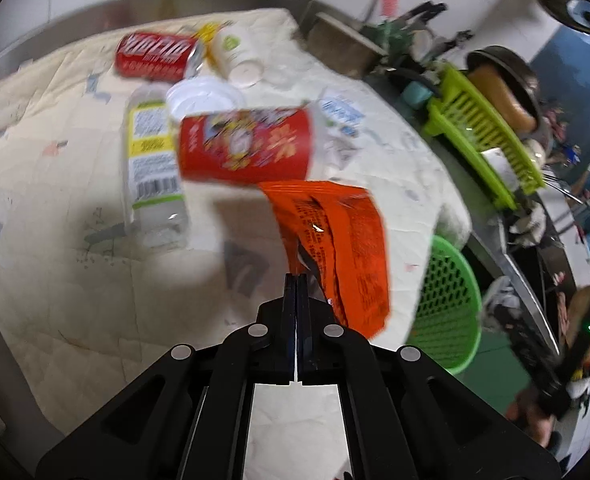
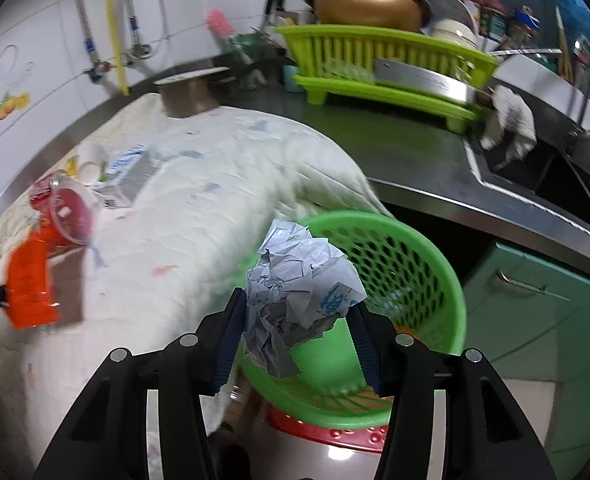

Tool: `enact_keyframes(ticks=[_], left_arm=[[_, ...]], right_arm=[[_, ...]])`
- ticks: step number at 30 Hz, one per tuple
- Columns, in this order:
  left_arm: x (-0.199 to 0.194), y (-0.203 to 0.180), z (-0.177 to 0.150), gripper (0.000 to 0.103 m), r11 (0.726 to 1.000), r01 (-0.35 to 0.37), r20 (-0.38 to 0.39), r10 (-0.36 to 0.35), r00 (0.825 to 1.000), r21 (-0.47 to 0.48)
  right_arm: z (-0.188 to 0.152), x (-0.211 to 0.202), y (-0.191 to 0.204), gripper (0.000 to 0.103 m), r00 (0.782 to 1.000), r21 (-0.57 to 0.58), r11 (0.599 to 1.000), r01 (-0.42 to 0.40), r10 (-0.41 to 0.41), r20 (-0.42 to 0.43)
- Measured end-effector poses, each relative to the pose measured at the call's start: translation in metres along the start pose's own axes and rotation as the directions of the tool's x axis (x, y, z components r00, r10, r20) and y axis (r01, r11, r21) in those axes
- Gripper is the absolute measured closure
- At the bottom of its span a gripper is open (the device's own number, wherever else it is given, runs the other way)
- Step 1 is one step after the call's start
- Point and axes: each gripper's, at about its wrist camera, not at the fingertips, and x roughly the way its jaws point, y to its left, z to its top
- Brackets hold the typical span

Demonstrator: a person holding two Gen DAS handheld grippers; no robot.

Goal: Collect trash
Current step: 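Drop the paper into the green basket with the right tool while the left drops the wrapper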

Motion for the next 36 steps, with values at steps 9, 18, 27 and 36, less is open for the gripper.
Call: enact_keyframes(ticks=[9, 18, 27, 36], left_arm=[[-0.024, -0.067, 0.005, 0.103, 0.978, 0.112, 0.018, -0.117, 0.993, 0.175], [0.001, -0.144, -0.001, 0.103, 0.922, 0.192, -0.064, -0.182, 0.981, 0.336], [0.064, -0.217, -0.015, 0.103, 0.870, 0.245, -0.178, -0.184, 0.967, 0.427], [0.110, -0.263, -0.041, 0.101, 0.824, 0.297, -0.266, -0.185, 0.946, 0.483]], right_arm=[[-0.007, 0.015, -0.033, 0.038, 0.997, 0.040, 0.997, 0.069, -0.068, -0.026], [-0.014, -0.015, -0.051, 0.027, 0.996, 0.091, 0.993, 0.077, -0.080, 0.032], [-0.026, -0.063, -0.080, 0.024, 0.988, 0.150, 0.982, 0.112, -0.126, 0.088], [-0.038, -0.091, -0.101, 0.023, 0.980, 0.198, 0.970, 0.140, -0.164, 0.109]])
